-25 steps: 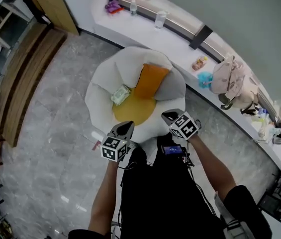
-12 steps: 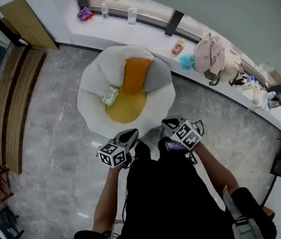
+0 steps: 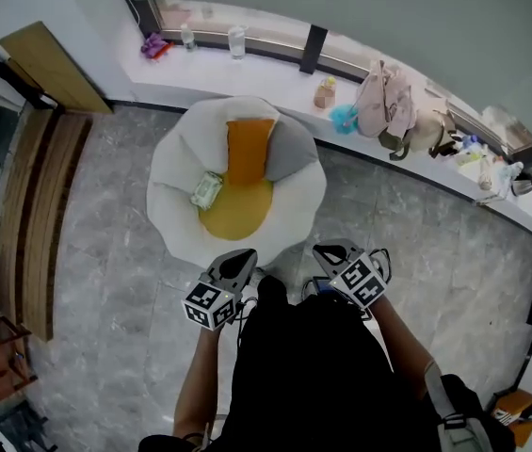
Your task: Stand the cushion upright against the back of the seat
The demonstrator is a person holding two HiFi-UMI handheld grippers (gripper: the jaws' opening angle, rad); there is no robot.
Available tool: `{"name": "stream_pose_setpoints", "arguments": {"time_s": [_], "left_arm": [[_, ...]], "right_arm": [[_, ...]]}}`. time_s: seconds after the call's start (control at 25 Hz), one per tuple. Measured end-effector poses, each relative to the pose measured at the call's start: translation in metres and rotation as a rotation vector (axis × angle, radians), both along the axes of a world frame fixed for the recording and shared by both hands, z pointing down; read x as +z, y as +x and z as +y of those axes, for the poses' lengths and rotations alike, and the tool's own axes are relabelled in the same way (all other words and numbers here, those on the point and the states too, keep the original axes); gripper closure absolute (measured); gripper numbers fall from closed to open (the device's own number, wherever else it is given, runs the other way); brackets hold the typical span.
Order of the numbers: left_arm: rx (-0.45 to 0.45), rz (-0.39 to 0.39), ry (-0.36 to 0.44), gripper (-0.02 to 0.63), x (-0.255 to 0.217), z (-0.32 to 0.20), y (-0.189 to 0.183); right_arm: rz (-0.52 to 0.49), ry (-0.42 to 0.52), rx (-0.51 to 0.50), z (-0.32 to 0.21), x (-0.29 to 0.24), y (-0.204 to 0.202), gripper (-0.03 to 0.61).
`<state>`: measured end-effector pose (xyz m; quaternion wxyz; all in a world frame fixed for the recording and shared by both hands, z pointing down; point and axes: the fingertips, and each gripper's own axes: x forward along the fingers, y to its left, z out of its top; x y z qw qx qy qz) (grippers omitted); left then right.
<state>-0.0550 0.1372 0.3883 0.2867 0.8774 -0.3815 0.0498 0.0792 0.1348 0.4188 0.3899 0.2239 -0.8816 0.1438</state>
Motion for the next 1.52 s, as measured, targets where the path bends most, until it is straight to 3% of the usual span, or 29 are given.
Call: {"name": "stream_pose_setpoints", "arguments": {"time_s": [0.24,0.44,0.64,0.84,1.12,1.28,1.52], "left_arm": [[0.005,-0.096,0.020,0.601,-0.016,0.017,0.057],[0.037,-0.080,-0.016,0.600,-0.026,0.051,0.112],[-0.012,-0.066,0.003,0.601,-0.034,0.081,0.151],[-0.066,-0.056,0.012,0.601,-0.044,0.111,0.173],[-0.153,-0.076,0.066,0.601,-0.079,0.143,0.169],[-0.193,-0.045,0.098,0.601,-0.088,0.149,0.158],[-0.178,-0.047,0.141,0.601,-0.104,0.161,0.128]], "right_arm": [[-0.051,0.081,0.026,0.028,-0.012,0.050,0.561],[-0.082,0.128,0.030,0.049,-0.025,0.084,0.560],[-0.158,0.074,0.036,0.076,-0.030,0.116,0.558],[-0.235,-0.040,0.046,0.102,-0.023,0.135,0.558],[-0.418,-0.068,-0.032,0.127,-0.051,0.127,0.560],[-0.527,-0.113,-0.014,0.126,-0.074,0.116,0.561],[-0.513,-0.080,0.023,0.131,-0.092,0.089,0.560]]}}
